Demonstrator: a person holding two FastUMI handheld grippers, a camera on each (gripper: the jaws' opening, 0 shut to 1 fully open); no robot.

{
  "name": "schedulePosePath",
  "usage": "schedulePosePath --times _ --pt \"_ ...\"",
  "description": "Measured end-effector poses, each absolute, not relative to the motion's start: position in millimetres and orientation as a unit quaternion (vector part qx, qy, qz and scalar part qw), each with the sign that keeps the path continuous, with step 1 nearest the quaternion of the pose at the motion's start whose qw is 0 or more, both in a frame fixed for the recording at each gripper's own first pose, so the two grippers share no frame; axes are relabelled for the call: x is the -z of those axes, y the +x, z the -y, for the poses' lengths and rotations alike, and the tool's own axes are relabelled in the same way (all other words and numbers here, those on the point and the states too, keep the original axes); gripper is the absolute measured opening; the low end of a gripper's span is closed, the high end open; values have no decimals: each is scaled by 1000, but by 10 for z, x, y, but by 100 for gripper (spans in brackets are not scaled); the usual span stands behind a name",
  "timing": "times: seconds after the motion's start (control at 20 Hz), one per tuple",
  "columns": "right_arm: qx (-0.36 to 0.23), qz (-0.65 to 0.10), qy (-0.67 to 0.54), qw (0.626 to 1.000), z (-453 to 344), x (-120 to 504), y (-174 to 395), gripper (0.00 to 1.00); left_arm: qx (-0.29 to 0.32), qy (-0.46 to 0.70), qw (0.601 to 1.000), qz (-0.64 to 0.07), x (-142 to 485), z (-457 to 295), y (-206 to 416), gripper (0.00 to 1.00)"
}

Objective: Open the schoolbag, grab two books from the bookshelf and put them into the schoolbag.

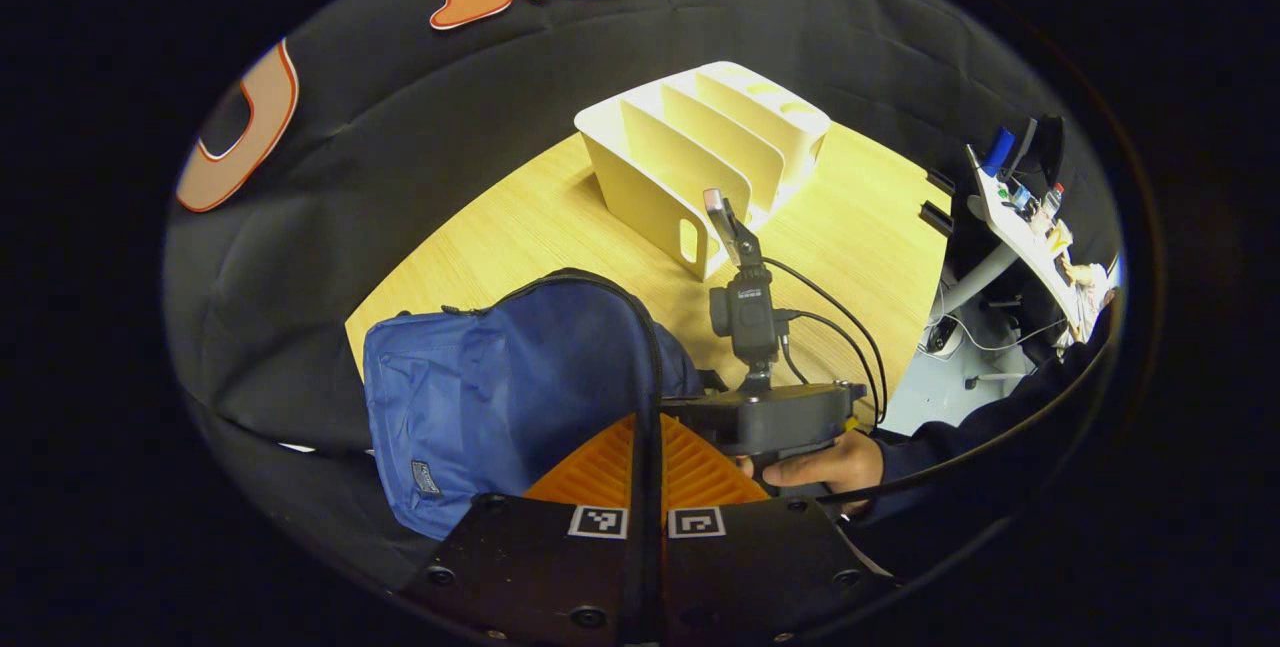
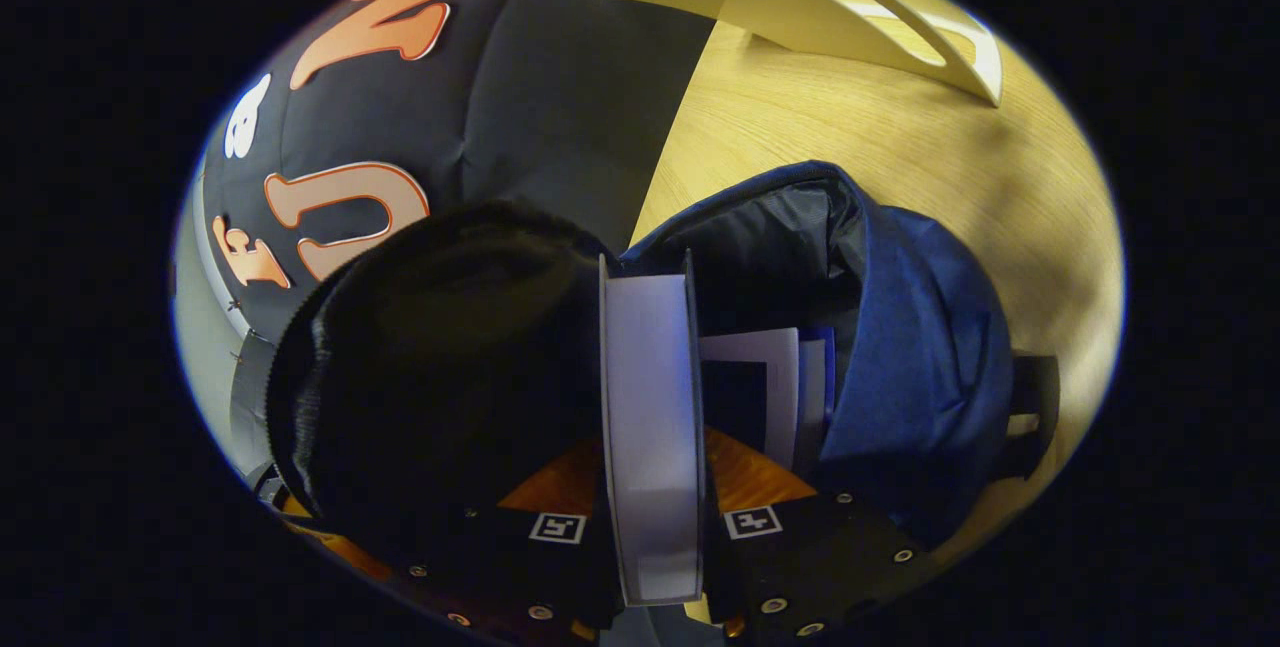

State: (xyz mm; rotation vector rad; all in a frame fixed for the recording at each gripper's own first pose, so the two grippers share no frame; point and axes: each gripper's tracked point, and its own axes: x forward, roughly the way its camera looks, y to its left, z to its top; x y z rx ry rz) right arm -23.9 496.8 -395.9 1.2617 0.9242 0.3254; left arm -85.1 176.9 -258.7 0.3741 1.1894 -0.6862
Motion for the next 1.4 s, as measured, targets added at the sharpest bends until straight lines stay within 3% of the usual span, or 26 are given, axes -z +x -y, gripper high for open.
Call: schedulePosePath --times 0.3,0.45,0.55,1.0,1.05,1.1,1.2,1.4 --pt "-137 -454 566 675 -5090 4097 -263 38 290 137 767 -556 2609 -1850 -786 0" --pt "-122 -500 556 653 -5103 4227 -379 56 273 110 774 -561 2631 -1936 -743 1" --pt "-119 -517 541 653 -5029 4176 -458 60 266 107 781 -555 2595 -1975 -697 1" --pt "-129 -566 489 651 -5018 4127 -679 60 251 110 794 -542 2508 -2058 -651 1" --pt "-126 -563 488 655 -5046 4136 -645 60 253 113 792 -543 2507 -2021 -676 5" --pt "-123 -559 484 662 -5063 4146 -604 60 259 119 790 -543 2505 -1979 -709 1" --pt "-120 -550 475 676 -5110 4162 -525 59 257 152 792 -533 2398 -2021 -707 1" --pt "-127 -562 478 663 -5152 4175 -525 58 251 149 794 -533 2449 -2016 -642 0"
